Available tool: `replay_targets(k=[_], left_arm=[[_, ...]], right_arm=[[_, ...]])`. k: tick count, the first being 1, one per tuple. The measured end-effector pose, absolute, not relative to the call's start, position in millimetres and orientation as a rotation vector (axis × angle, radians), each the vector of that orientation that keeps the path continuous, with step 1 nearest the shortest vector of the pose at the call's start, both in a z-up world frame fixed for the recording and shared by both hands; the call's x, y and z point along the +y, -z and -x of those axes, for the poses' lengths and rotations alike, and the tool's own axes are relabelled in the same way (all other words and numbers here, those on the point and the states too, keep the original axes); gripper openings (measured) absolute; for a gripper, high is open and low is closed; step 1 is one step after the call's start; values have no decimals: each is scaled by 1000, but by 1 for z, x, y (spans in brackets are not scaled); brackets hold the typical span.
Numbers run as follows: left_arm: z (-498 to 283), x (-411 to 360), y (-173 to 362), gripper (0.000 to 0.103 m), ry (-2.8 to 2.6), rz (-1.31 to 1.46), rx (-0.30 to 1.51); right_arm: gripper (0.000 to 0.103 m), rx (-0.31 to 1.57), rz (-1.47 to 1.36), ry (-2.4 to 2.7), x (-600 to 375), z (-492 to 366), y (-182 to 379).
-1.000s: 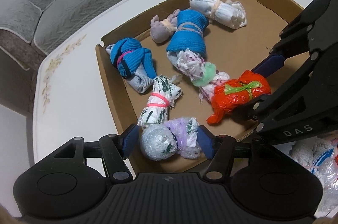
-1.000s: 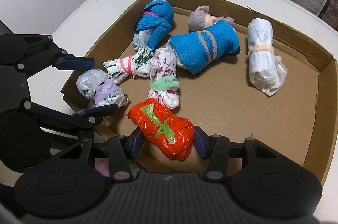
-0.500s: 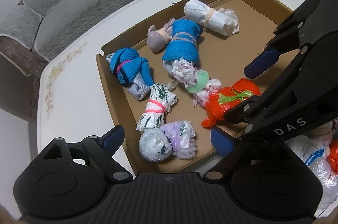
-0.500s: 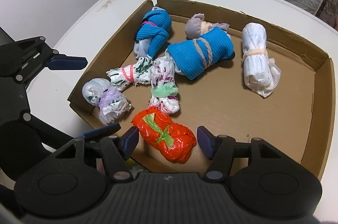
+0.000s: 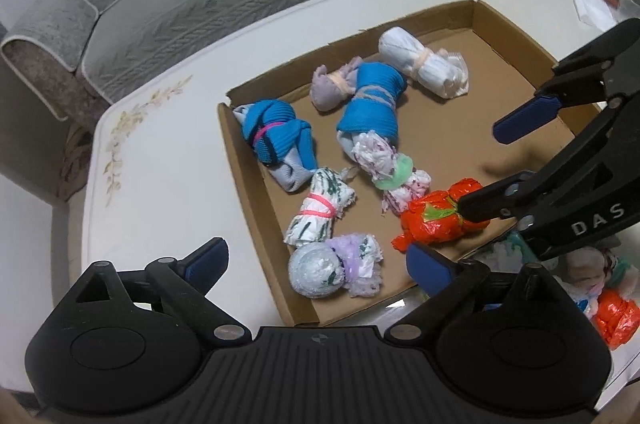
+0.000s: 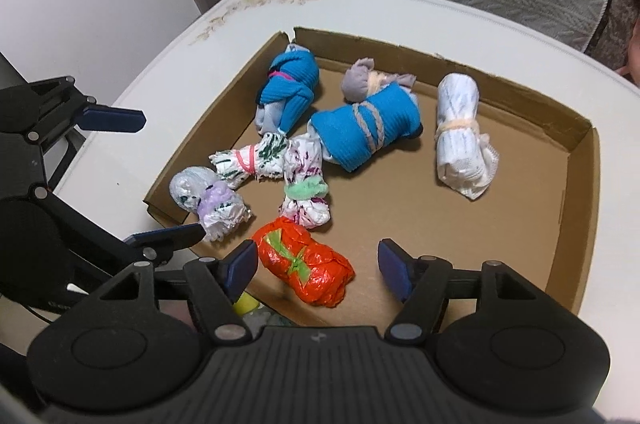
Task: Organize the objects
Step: 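Move both grippers back over the sock pile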
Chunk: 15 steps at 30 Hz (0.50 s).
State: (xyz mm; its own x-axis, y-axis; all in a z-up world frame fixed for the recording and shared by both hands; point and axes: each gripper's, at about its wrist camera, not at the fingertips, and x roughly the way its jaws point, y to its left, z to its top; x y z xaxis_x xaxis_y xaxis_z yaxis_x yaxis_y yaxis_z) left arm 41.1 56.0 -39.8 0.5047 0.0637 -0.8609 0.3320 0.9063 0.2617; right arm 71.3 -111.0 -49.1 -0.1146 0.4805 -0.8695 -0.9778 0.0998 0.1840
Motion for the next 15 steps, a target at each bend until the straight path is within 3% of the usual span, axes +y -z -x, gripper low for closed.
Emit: replay_targets(k=[15], left_arm=[[9,52,41,100,185,-120,1143]], right_arm=[[64,987,617,-1326,-186,-105,27]])
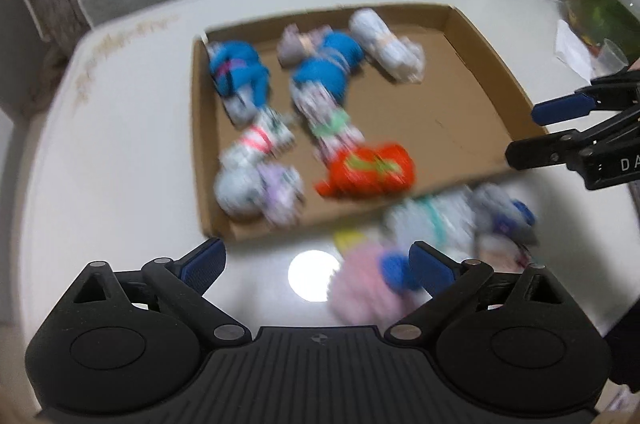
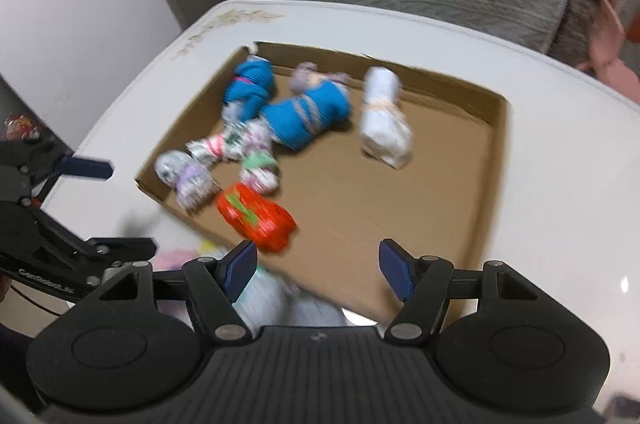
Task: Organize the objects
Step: 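Move both grippers back over the sock pile, then grasp the grey blue-tied roll with the left gripper while the right grasps the grey blue-print roll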
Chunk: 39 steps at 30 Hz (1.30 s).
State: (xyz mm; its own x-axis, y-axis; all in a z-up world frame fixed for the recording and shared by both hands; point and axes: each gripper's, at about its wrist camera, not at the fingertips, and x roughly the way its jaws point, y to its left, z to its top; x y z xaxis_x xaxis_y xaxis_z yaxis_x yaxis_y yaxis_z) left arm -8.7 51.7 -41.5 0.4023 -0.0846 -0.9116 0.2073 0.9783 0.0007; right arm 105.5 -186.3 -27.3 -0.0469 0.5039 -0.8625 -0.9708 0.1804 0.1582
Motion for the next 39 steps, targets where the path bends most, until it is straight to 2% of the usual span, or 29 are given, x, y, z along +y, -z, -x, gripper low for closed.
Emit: replay_targets(k=[7,14,24,28,29,31,32,33,37,39], left_arm=[[52,43,65,100,194,151,1216],[58,26,85,100,221,285,1187],[45,36,111,100,167,350,1211],[43,37,110,99,165,333,1186],[42,37,110,96,167,332,1183],[42,36,108,88,172,307,1177],[42,35,107,74,176,295,1177],[42,33,106,66,182,285,1180],[46,33,105,61,196,277,1187],[48,35,102,56,193,275,1186]], right_arm=[[64,1017,623,-1292,-224,-105,38],[64,1035,664,-1279,-221,-95,63],[58,1080,681,-1258,-198,-90,84],[51,1093,685,-1254,-196,-89,86],[50,1097,683,-1248,-196,-90,87],[39,1110,688,-1240,-196,-91,87],[39,1116,688,-1235,-198,-92,86],[39,1120,690,-1228,-200,-93,86],[38,1126,684,-1212,-211,-98,81],[38,1126,675,-1204,-216,-102,77]])
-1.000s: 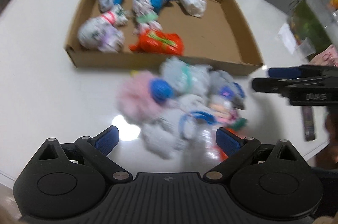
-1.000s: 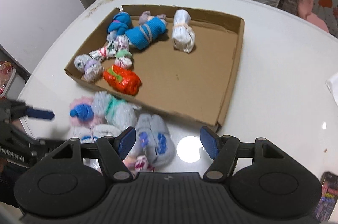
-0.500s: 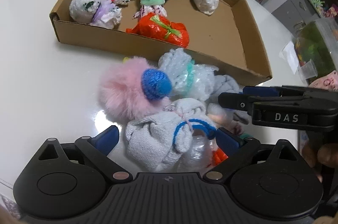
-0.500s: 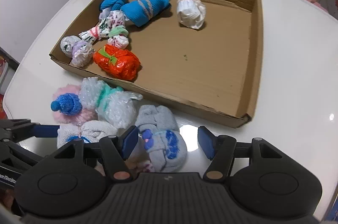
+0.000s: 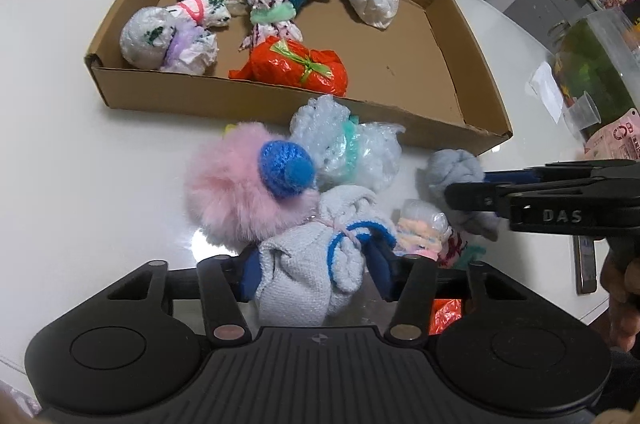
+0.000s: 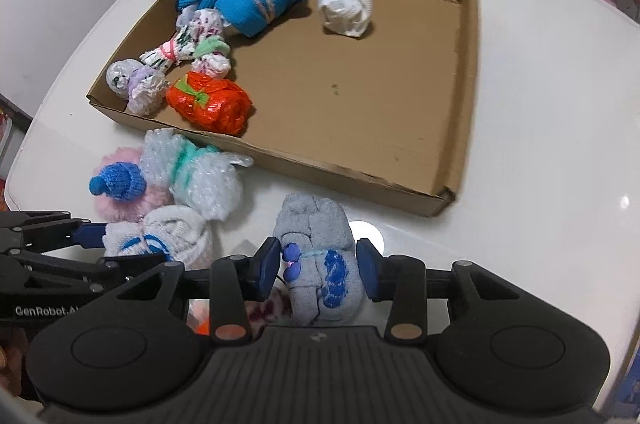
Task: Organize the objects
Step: 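Grasp the grey blue-tied roll with the left gripper while the right grasps the grey blue-print roll, then carry both grey rolls into the tray and open both grippers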
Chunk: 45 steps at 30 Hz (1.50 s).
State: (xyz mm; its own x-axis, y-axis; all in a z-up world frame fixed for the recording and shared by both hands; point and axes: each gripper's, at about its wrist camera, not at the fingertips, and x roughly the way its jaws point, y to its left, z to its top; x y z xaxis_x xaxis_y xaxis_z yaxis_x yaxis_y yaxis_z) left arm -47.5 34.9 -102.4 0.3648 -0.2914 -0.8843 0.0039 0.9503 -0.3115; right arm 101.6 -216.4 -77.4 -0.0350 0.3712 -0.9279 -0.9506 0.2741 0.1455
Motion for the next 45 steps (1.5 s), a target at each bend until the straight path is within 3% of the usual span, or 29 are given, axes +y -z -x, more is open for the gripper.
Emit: replay_targets(k=[3,8,17,21,28,37,45], left_arm=[[50,37,97,49,189,262,1196],[54,41,96,48,184,246,1211],[52,24,105,56,209,137,1196],[53,24,103,46,209,161,1218],[59,34,72,45,226,283,1258],[35,23,-10,45,250,147,1009],[-35,4,-66,45,223,3,782]], right_arm=[[38,1124,649,-1198,-222,-108,68],[37,1122,588,-1186,-226,-122,55],[37,1130,610,-1185,-222,-120,63],[37,1125,608,-1186,-223,-123,60],[36,1087,536,-1201,-226,-134,36],[36,996,407,-1205,-231,-160,1],[35,780,284,-1258,-199,-176,-47]])
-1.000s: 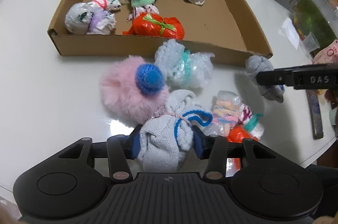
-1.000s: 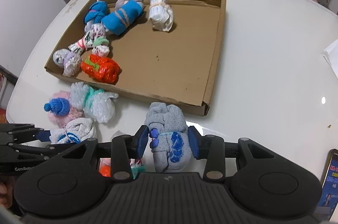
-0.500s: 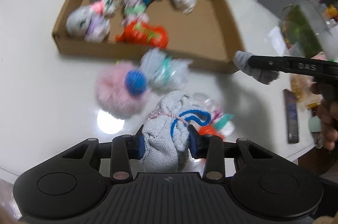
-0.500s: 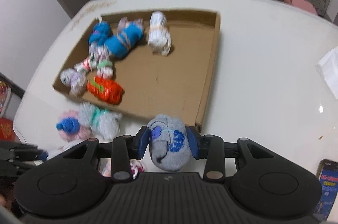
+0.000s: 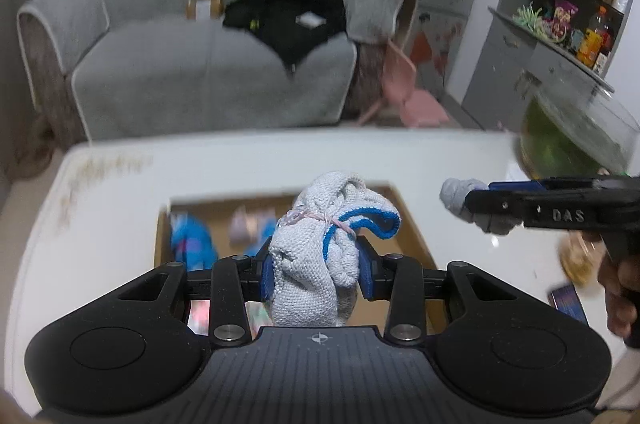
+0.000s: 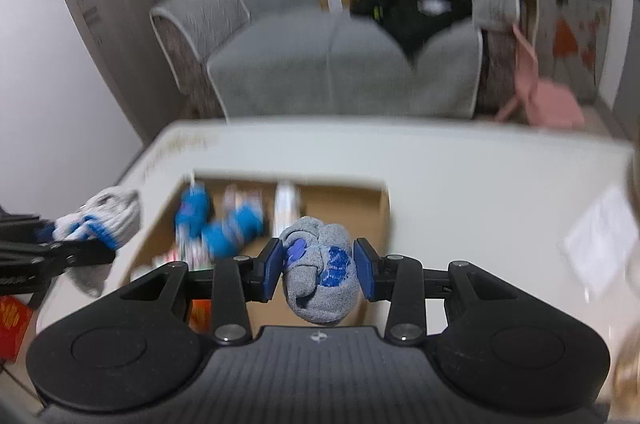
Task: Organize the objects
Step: 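Carry both grey rolls into the tray and open both grippers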
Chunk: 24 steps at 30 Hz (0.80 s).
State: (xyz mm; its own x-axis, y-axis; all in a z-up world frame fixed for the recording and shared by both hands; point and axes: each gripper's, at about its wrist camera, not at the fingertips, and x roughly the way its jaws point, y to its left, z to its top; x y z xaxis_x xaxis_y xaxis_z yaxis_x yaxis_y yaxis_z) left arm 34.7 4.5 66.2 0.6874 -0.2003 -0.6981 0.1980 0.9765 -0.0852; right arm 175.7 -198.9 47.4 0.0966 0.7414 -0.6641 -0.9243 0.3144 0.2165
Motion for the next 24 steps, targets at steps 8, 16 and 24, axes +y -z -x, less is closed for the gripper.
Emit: replay_targets(k=[8,16,24], left_arm=[[-112,-32,-16,45,292,51,824],[-157,-43,57,45,295,99,920],[-161,-52,73,46,261,-116,896]], right_arm=[[35,747,316,-1276,-146,-192,-31],[35,808,386,-1190,-130,-217,9],[35,839,409,-1203,-113,-208,18]])
